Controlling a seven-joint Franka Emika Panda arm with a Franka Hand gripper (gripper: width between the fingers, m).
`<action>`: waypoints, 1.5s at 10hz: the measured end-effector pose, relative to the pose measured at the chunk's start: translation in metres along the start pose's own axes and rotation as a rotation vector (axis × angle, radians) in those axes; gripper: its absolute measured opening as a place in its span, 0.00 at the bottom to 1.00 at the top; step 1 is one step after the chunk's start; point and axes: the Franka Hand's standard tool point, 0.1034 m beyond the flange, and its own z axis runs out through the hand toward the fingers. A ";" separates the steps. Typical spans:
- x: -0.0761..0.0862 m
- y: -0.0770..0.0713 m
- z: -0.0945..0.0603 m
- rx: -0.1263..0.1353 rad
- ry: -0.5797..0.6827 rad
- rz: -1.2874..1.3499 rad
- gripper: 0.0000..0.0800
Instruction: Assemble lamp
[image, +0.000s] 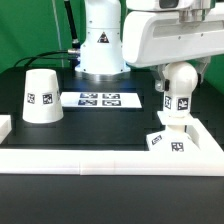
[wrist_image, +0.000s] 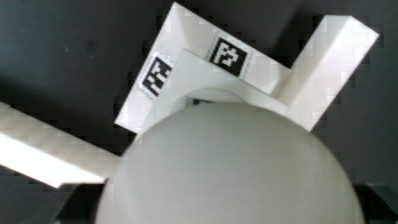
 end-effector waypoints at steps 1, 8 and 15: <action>0.000 0.000 0.000 0.000 0.000 0.003 0.72; 0.001 -0.002 0.000 0.004 0.005 0.510 0.72; 0.000 -0.003 0.002 0.011 -0.006 1.094 0.73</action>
Offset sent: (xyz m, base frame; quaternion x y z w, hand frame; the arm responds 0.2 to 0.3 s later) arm 0.0000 0.0000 0.0000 0.0000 0.0000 0.0000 1.0000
